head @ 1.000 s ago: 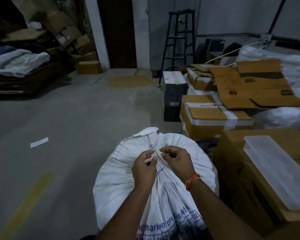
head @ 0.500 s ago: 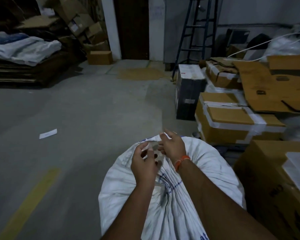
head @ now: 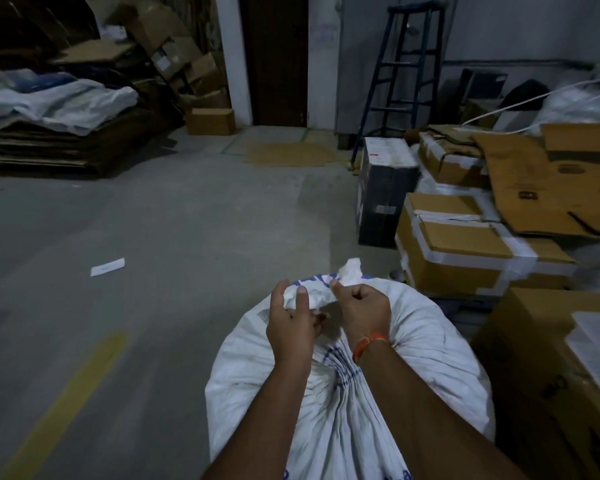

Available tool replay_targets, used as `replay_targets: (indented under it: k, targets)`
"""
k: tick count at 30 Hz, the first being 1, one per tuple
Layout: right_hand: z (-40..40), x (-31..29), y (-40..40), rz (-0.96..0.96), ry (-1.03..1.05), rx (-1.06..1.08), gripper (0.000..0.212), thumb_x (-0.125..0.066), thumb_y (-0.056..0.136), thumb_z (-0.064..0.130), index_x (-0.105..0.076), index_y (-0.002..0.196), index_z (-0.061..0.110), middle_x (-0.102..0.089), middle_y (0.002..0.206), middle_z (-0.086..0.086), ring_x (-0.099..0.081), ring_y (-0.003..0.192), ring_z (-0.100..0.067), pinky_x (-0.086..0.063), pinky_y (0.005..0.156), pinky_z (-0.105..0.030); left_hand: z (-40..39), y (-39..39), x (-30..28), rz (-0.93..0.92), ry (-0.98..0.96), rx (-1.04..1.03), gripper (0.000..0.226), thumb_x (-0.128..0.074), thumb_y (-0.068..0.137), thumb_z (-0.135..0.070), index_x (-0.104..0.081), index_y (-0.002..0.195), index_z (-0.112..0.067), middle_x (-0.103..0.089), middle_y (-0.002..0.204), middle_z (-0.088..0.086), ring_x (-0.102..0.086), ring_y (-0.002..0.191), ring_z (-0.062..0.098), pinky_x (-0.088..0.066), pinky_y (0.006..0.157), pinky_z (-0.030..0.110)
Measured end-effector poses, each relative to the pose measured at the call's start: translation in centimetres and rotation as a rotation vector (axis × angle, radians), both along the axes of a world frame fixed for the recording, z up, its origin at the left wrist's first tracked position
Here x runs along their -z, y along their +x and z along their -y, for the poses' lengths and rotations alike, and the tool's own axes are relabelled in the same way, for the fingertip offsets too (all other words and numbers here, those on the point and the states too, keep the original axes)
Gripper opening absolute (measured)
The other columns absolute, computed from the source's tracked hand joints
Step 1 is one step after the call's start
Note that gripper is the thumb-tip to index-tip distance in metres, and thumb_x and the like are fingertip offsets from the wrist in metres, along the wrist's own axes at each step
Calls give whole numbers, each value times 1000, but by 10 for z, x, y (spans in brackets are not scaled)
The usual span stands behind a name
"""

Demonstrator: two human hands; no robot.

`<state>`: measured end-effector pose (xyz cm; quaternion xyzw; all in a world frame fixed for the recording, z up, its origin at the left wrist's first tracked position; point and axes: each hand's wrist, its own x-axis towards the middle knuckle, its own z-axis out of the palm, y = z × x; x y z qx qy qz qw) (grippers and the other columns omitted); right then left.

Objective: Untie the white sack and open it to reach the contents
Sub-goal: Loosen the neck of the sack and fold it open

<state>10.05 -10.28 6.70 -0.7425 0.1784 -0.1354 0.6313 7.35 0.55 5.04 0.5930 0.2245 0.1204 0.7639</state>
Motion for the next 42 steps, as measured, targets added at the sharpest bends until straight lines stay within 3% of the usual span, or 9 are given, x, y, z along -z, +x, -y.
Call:
replay_targets:
  k: [3,6,9,11,19,24,30,36,42]
  targets:
    - [6,-4,-22,47,24,27,23,-84,77,21,-67,69,7,-67,64,-7,-56,58,-13,-57,67,-39,0,-4,0,-16,11,3,22,-67,74,-65,-67,96,-65,-77,110,1,-77,99,27,-64,90,53]
    - [17,-11,-40,148,-34,-4,14,-78,80,10,-65,85,15,-69,77,-9,-59,64,-15,-57,68,-39,-3,-13,-2,-24,-22,-78,9,-74,84,-37,-79,84,-44,-79,107,5,-75,101,26,-62,96,49]
    - [37,-17,-64,182,-80,-105,33,-70,84,3,-72,109,24,-71,92,11,-64,75,-7,-57,75,-27,-7,-29,1,-64,-93,-127,18,-77,87,-7,-79,81,-24,-80,107,13,-74,91,24,-61,93,39]
    - [54,-16,-81,140,-121,-114,39,-68,83,1,-75,113,24,-73,89,3,-62,72,-11,-55,76,-29,-8,-43,2,-88,-34,-154,21,-75,85,-1,-79,91,-21,-79,101,7,-73,88,21,-60,90,35]
    - [118,33,-166,-114,-311,-57,35,-77,80,13,-77,115,13,-79,91,-16,-72,89,-33,-58,92,-42,14,-142,35,-146,306,7,36,-77,83,-4,-76,116,-20,-71,105,3,-64,79,9,-57,87,32]
    - [151,66,-209,-281,-279,-55,40,-76,80,11,-74,120,10,-77,96,-21,-73,89,-36,-58,93,-41,24,-199,64,-227,426,93,53,-81,79,-6,-70,131,-11,-69,127,10,-63,99,20,-53,89,29]
    - [196,121,-219,-346,-286,-85,88,-68,54,43,-63,135,9,-75,110,-22,-74,95,-39,-59,90,-46,26,-226,80,-327,645,199,48,-82,74,-13,-71,119,-3,-71,118,19,-68,93,32,-53,75,30]
    - [187,59,-224,-202,-416,-176,68,-76,83,12,-51,147,12,-65,67,-7,-64,67,-27,-50,72,-32,16,-206,74,-191,777,133,49,-81,76,-5,-68,123,-2,-53,129,25,-61,114,43,-41,88,28]
    - [184,34,-201,-25,-466,-212,47,-72,85,5,-71,127,26,-52,49,-4,-43,42,-7,-45,50,-21,11,-183,51,18,638,86,62,-83,81,-5,-63,139,-9,-57,142,20,-52,137,33,-37,108,27]
